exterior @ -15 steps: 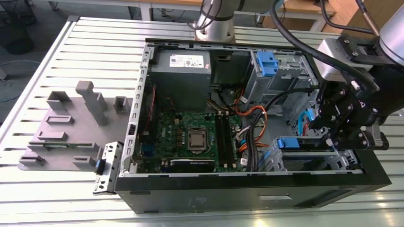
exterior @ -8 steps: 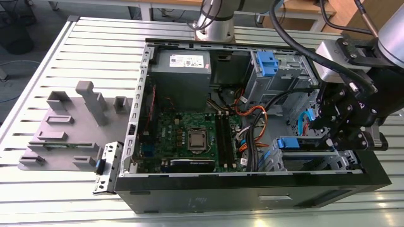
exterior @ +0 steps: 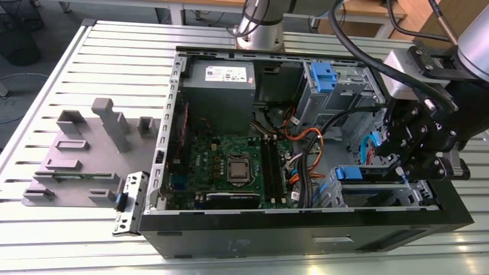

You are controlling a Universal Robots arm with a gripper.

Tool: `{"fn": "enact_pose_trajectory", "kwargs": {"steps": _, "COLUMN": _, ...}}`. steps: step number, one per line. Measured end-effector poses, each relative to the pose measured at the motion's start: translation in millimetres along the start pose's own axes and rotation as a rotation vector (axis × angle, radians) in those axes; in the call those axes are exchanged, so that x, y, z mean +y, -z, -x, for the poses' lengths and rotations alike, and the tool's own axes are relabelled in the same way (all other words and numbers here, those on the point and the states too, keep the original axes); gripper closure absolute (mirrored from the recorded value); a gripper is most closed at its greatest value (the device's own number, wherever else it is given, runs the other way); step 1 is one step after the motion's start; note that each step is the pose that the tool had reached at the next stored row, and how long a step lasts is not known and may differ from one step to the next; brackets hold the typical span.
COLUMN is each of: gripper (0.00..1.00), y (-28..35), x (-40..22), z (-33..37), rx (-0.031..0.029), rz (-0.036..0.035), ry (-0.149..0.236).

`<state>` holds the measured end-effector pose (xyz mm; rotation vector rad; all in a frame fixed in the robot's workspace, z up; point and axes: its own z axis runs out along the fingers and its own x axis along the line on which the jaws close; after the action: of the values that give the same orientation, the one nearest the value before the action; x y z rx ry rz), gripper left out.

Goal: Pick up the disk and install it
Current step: 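Insert the disk into the insertion slot, then insert the first disk wire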

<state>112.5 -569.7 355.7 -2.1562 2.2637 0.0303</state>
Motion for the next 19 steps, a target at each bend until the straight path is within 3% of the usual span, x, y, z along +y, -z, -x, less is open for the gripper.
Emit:
{"fn": "enact_pose_trajectory", "kwargs": {"steps": 7, "gripper": 0.58, "y": -4.0, "x": -0.3, "z": 1.0, "rx": 0.0000, "rz": -0.0015, "ry": 0.022}}
{"fn": "enact_pose_trajectory", "kwargs": {"steps": 19, "gripper": 0.58, "y": -5.2, "x": 0.0, "z": 4.6, "rx": -0.0001, "rz": -0.0016, "ry": 0.024}}
